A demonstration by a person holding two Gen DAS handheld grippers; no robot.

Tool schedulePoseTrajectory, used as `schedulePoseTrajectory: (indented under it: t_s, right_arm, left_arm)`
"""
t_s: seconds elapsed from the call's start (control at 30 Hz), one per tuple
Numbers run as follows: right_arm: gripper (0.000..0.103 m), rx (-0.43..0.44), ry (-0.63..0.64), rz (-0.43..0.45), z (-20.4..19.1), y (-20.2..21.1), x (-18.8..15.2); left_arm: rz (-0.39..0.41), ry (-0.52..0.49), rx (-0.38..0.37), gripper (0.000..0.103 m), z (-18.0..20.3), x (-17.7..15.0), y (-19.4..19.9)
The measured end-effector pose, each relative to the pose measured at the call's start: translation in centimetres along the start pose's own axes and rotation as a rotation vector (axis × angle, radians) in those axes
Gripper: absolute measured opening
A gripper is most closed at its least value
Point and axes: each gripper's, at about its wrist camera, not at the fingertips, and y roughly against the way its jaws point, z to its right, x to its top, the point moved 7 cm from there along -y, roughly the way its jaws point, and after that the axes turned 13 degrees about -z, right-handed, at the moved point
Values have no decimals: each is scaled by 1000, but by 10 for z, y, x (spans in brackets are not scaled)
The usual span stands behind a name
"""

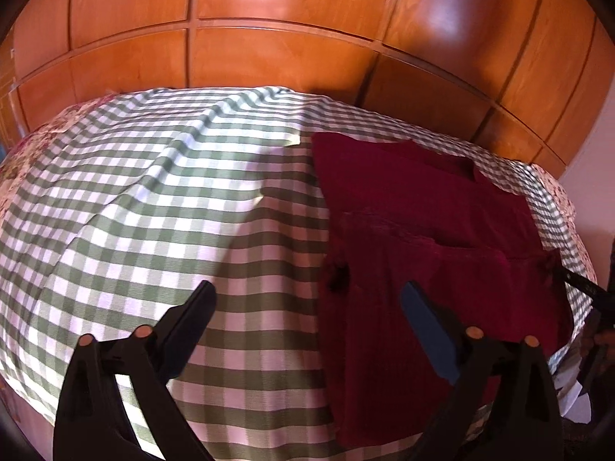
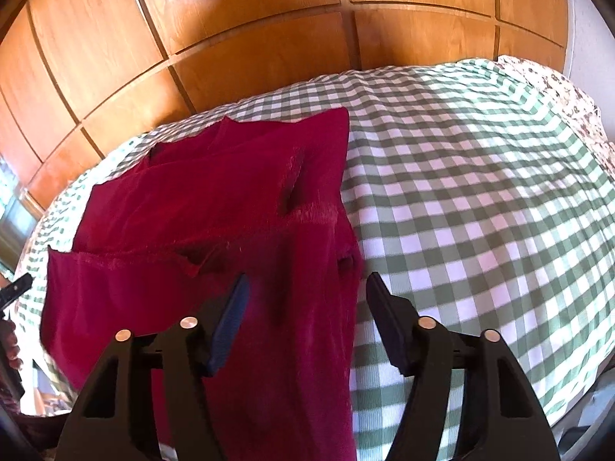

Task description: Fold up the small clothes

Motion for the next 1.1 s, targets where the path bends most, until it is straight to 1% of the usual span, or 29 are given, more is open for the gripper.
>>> schedulePoseTrajectory:
  t_s: [0.07, 0.1, 0.17, 0.2, 0.23, 0.27, 0.3, 0.37, 0.43, 0.47, 0.57, 0.6, 0.63, 0.67, 0.7, 0.73, 0.83, 0.87, 1.0, 1.1]
  right_arm:
    - [51, 4, 9, 1, -2, -2, 5]
    - [49, 4, 15, 0, -4, -3, 6]
    - [39, 5, 29, -7, -8, -7, 9]
    - [37, 5, 34, -11, -9, -9, 10]
    - [33, 4, 38, -14, -10, -9, 10]
    - [27, -2, 47, -18, -11, -10, 10]
    - [24, -9, 51, -19, -12, -10, 9]
    - [14, -17, 47, -21, -10, -8, 8]
    - [9, -20, 36, -23, -6, -6, 6]
    - [9, -18, 34, -23, -5, -5, 5]
    - [9, -16, 40, -23, -5, -3, 4]
    - [9, -16, 42, -24, -6, -3, 4]
    - [9, -13, 44, -26, -7, -3, 4]
    - [9, -10, 42, -32, -7, -5, 4]
    - [9, -11, 37, -33, -6, -6, 5]
    - [9, -8, 35, -36, -5, -7, 6]
    - [9, -11, 45, -39, -6, -6, 5]
    - [6, -15, 55, -37, -6, -3, 4]
    - [6, -18, 67, -18, -4, 13, 1]
    - [6, -14, 76, -5, -6, 23, -2]
  left_arm:
    - [-22, -27, -27, 79, 9, 1, -5]
    - [-27, -35, -32, 75, 11, 1, -7]
    - [-43, -50, -40, 70, 17, 1, -13]
    - [-52, -57, -50, 68, 20, 1, -15]
    - [-54, -63, -56, 67, 21, 1, -16]
    - [-56, -66, -58, 64, 23, 2, -18]
    - [-58, -70, -62, 61, 24, 2, -19]
    - [-69, -71, -68, 55, 25, 1, -22]
    - [-76, -69, -77, 53, 25, 2, -25]
    - [-75, -68, -82, 51, 26, 4, -25]
    - [-73, -80, -94, 51, 30, 8, -27]
    - [-74, -82, -97, 47, 30, 9, -29]
    - [-81, -83, -103, 39, 32, 11, -32]
    - [-94, -84, -110, 17, 33, 11, -36]
    - [-105, -79, -117, 8, 33, 11, -38]
    - [-103, -70, -124, 8, 33, 11, -37]
    - [-59, -89, -128, 7, 37, 7, -24]
    - [-42, -93, -138, 7, 37, 5, -17]
    - [7, -86, -172, 7, 35, -5, 9]
    - [32, -77, -179, 7, 35, -9, 23]
